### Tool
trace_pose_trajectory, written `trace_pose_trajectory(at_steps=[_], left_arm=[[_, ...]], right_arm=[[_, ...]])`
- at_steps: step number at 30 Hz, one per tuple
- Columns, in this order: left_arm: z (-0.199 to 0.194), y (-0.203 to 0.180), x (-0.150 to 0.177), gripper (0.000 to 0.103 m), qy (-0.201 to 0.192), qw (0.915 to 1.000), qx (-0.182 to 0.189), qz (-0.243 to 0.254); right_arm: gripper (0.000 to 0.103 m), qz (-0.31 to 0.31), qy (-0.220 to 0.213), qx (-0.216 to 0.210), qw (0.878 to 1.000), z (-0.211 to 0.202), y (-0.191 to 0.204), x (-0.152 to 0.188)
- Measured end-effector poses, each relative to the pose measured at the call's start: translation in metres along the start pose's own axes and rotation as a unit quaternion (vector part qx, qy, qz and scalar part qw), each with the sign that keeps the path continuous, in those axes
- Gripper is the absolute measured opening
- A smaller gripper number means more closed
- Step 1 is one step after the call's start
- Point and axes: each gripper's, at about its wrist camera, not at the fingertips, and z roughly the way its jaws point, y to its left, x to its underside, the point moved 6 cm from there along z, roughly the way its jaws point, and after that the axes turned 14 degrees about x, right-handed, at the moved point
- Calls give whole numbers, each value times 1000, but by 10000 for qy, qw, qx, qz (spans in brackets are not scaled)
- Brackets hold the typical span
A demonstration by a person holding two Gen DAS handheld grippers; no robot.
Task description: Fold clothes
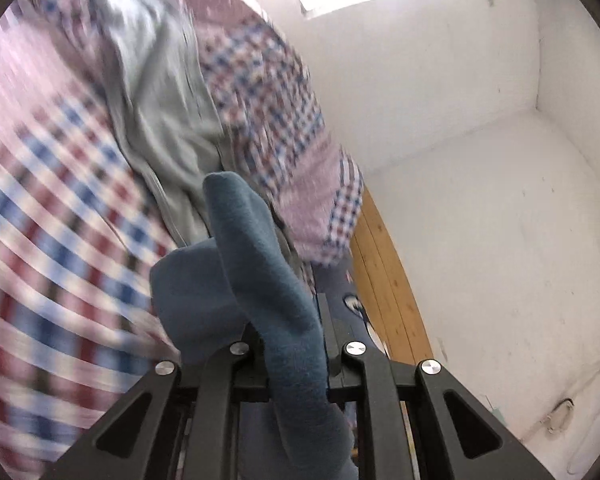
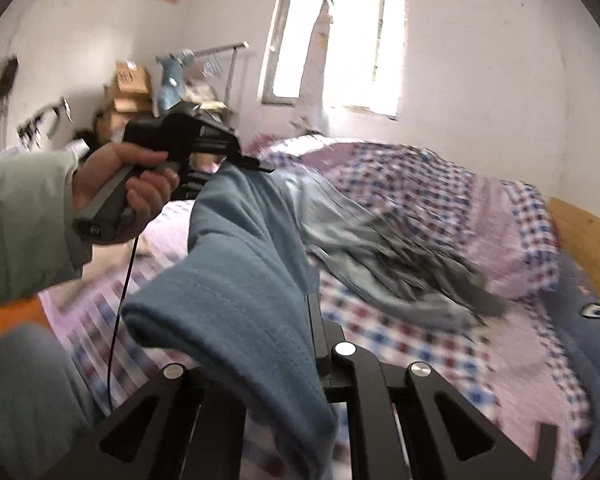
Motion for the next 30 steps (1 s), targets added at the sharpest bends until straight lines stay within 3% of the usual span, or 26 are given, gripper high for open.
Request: trace_pose_trajectory(at_steps=[4, 9, 17, 23, 30], left_arm=[[-68, -14, -43, 14, -542, 9980, -296, 158], [-159, -20, -95, 14, -1216, 9896, -671, 383], [-267, 13, -162, 14, -2021, 9723, -1136, 290], [-331, 55, -196, 14, -2419, 9587, -1492, 100], [-372, 83, -224, 14, -2586, 9495, -1767, 203]], right_arm=[[7, 111, -232, -578, 9980, 25, 32, -47], [7, 186, -429, -1284, 9906, 70, 84, -105], [7, 151, -442, -2065, 9773, 144, 183, -173], [7, -246, -401, -2324, 9715, 196, 262, -187], [7, -528, -592, -2169, 9730, 240, 318, -200]])
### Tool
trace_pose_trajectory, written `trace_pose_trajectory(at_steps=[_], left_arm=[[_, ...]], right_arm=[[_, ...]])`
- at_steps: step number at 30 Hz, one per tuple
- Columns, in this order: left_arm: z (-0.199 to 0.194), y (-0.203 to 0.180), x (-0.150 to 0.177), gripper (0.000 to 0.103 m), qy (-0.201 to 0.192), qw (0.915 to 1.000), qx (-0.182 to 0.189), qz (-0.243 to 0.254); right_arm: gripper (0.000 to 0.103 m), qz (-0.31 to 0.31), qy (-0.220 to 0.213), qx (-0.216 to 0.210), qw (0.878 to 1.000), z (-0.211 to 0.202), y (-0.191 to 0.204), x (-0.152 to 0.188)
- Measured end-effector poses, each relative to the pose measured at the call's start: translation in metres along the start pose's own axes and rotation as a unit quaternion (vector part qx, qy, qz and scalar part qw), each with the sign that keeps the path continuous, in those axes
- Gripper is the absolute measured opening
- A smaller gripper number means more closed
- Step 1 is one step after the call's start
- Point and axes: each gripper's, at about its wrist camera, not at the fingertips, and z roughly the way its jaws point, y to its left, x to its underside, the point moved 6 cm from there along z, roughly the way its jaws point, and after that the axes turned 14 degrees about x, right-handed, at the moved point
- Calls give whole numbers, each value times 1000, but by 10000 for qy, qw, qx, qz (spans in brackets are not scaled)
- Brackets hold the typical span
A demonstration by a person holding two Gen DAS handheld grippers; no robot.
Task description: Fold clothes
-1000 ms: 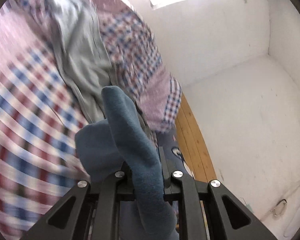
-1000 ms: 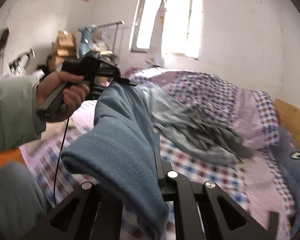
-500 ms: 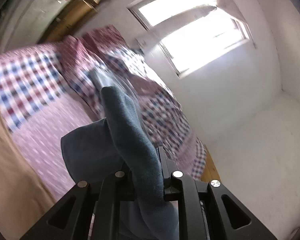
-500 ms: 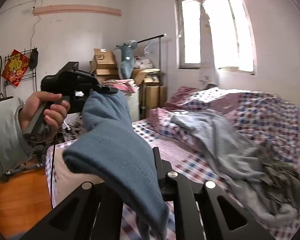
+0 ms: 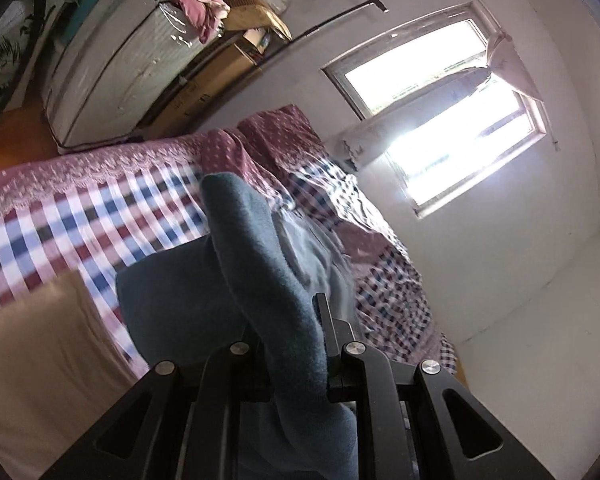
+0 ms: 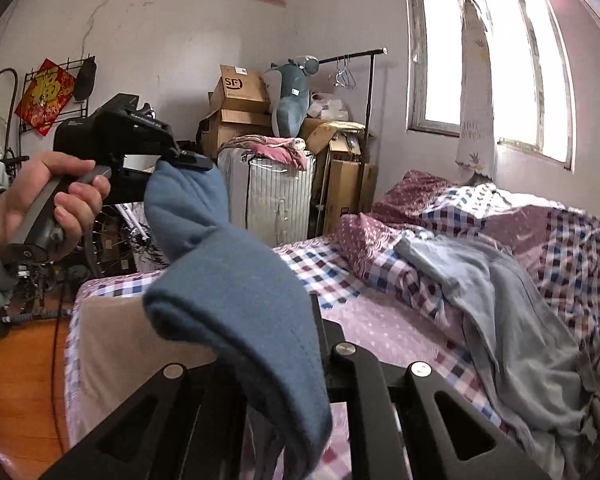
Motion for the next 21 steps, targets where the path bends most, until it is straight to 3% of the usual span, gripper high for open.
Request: trace_pose_trajectory(at_steps=[4, 9, 21], left_arm=[[-10, 12, -9, 14, -97, 9999, 33, 31], [-33, 38, -7, 14, -217, 9998, 0, -51], [-119, 68, 31, 14, -515, 9983, 261, 64]], right_arm=[[7, -136, -159, 68, 9998, 16, 12, -6], [7, -263, -133, -138, 9995, 23, 39, 11], [7, -1551, -744, -230, 9848, -28, 126, 63]])
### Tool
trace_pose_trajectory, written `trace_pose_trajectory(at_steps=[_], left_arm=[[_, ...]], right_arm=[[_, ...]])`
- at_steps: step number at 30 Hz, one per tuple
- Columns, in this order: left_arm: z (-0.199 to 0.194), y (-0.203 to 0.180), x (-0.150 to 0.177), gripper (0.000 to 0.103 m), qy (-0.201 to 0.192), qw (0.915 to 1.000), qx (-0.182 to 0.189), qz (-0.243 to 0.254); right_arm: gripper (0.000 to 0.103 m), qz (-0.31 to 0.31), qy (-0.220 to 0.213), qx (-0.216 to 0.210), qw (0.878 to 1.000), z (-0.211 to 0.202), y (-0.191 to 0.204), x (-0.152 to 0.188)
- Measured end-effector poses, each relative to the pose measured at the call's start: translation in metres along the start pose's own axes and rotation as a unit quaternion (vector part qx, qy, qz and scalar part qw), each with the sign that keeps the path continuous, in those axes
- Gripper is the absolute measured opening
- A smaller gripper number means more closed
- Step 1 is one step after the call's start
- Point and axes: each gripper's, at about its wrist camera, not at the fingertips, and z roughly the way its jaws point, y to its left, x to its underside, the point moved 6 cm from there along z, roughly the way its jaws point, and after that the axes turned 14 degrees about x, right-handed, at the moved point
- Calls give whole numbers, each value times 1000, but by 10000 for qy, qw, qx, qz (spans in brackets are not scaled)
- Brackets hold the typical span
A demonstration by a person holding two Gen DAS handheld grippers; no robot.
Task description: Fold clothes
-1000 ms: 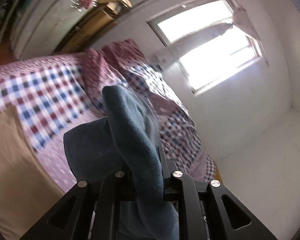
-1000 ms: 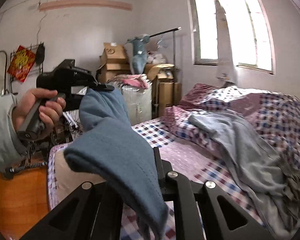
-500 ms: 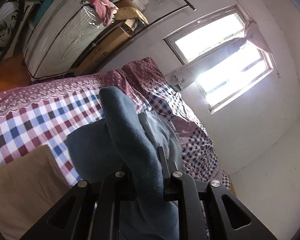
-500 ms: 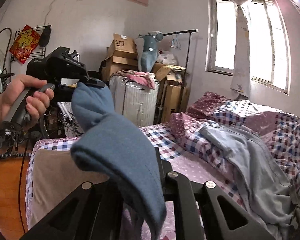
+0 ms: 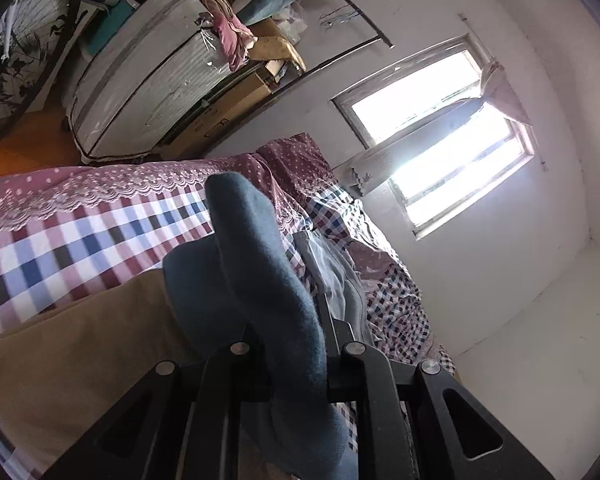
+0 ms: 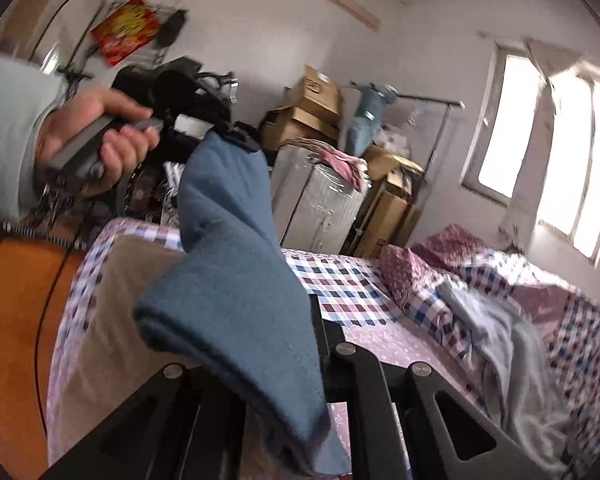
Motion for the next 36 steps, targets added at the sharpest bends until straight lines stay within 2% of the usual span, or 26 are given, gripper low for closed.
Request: trace_pose_trajectory(at_steps=[5, 11, 16, 19, 20, 21, 23, 25, 28, 31, 36], left_arm=[[-43, 31, 23, 14, -200, 9997, 70, -119], [-79, 97, 46, 14, -452, 9963, -241, -685], [-93, 134, 59, 14, -595, 9911, -508, -1082], [-103, 149, 64, 15, -677, 9874, -735, -1226], [-106, 154, 66, 19, -719, 9859, -814, -1272], [-110, 158, 67, 23, -760, 9843, -894, -1318], [-120, 161, 68, 48, -871, 9824, -1000, -1318], [-129, 152, 68, 55, -964, 9831, -1069, -1131], [-140, 131, 67, 75, -1026, 9849, -1199, -710], [-141, 97, 67, 83, -1004, 9887, -1069, -302], [-124, 31, 92, 85, -726, 9944, -728, 249]], right_arm=[[7, -671, -208, -193, 9973, -20, 48, 22], [7, -1484, -247, -601, 9868, -32, 111, 54], [9, -1749, -60, -1039, 9791, -31, 141, 71], [28, -1882, 157, -1324, 9730, -32, 151, 83], [44, -1896, 234, -1402, 9715, -33, 152, 88], [51, -1887, 294, -1458, 9707, -36, 151, 91], [58, -1856, 404, -1493, 9704, -44, 143, 97], [64, -1779, 488, -1469, 9718, -56, 130, 102], [68, -1490, 601, -1322, 9781, -76, 100, 104], [72, -906, 715, -1007, 9882, -103, 53, 102], [76, 247, 744, -342, 9963, -152, -30, 92]])
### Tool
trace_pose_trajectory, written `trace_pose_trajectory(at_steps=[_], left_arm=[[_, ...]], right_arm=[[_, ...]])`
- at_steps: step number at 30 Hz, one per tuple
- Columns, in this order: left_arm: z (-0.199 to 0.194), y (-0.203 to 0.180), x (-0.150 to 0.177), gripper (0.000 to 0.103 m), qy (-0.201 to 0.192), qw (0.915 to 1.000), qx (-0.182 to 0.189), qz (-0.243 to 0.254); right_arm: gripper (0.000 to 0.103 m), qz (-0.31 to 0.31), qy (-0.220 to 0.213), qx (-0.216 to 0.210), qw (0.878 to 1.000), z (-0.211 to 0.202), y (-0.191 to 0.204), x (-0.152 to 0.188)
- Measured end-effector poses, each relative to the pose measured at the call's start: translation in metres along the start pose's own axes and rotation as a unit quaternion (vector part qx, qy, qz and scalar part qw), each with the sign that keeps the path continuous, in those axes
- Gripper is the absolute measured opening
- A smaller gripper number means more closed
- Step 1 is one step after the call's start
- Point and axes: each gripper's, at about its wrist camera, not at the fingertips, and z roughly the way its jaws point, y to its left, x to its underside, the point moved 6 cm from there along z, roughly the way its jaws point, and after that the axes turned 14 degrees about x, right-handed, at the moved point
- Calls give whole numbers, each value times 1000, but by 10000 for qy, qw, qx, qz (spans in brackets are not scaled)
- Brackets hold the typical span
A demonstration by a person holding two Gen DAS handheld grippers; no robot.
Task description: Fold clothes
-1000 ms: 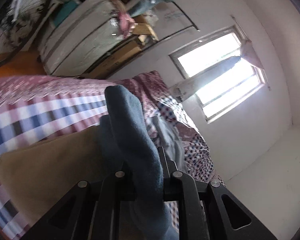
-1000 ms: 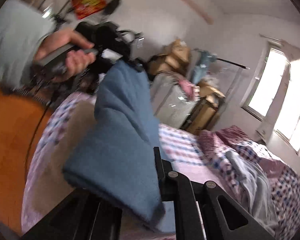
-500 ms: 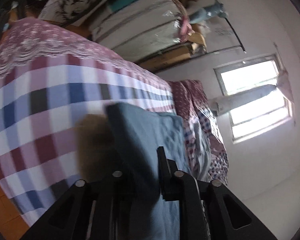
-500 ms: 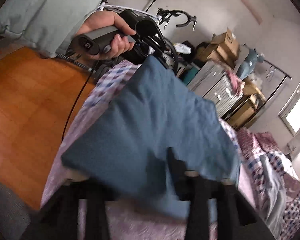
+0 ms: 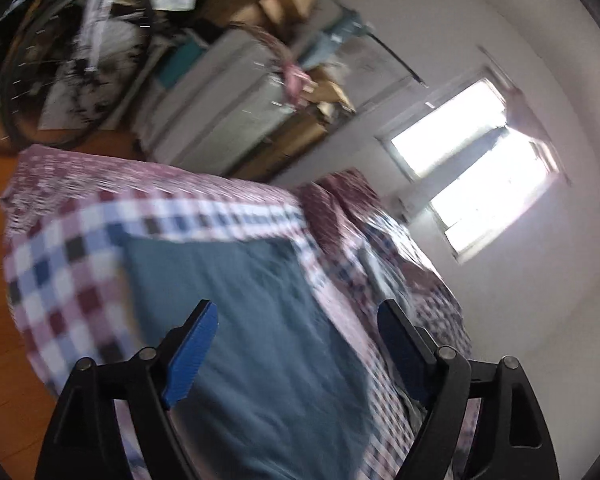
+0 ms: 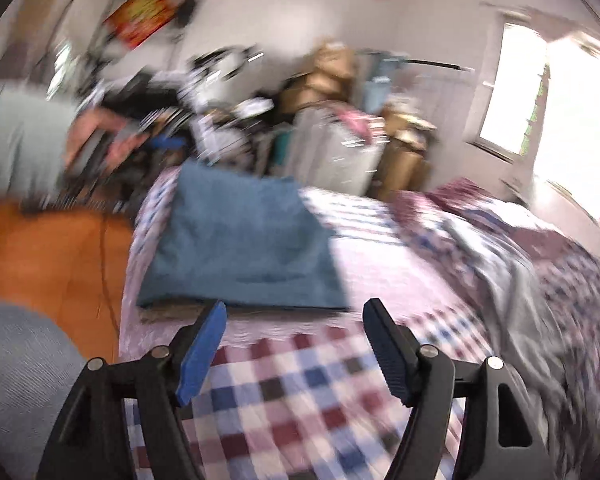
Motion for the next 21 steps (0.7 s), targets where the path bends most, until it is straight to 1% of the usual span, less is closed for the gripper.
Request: trace_pose_trajectory(at_steps=[2, 5, 7, 8, 10, 11, 13, 14, 15, 18, 21], left_arm=[[7, -31, 15, 86, 143, 9995, 212, 208], [23, -85, 45, 86, 434, 9962, 486, 583], [37, -131, 71, 86, 688, 9908, 690, 941], [40, -145, 80, 86, 759, 9887, 760, 1046], [50, -187, 106, 86, 986, 9816, 1002, 1290], [55, -207, 118, 88, 1082, 9782, 1106, 1385], [66, -245, 146, 92, 1331, 9701, 1346, 1519], [73, -263, 160, 92, 1451, 9657, 1456, 1587], [80, -280, 176, 92, 1580, 9611, 1571, 1633], [104, -334, 223, 92, 1968, 9465, 1877, 1736], [130, -379, 270, 92, 2334, 9347, 2025, 1757]], right_arm=[[78, 434, -82, 219, 9988, -23, -28, -3], [81, 1061, -225, 522, 9927, -63, -69, -4], [82, 1372, -308, 707, 9875, -87, -92, -3], [84, 1534, -359, 783, 9844, -100, -103, -2], [86, 1783, -455, 943, 9784, -123, -124, 3], [87, 1894, -499, 1028, 9752, -134, -134, 6], [91, 2128, -566, 1173, 9684, -153, -155, 14], [95, 2275, -591, 1249, 9639, -163, -167, 19], [98, 2445, -607, 1312, 9588, -173, -179, 26], [100, 2933, -642, 1467, 9425, -197, -215, 47], [102, 3394, -708, 1709, 9223, -219, -251, 69]])
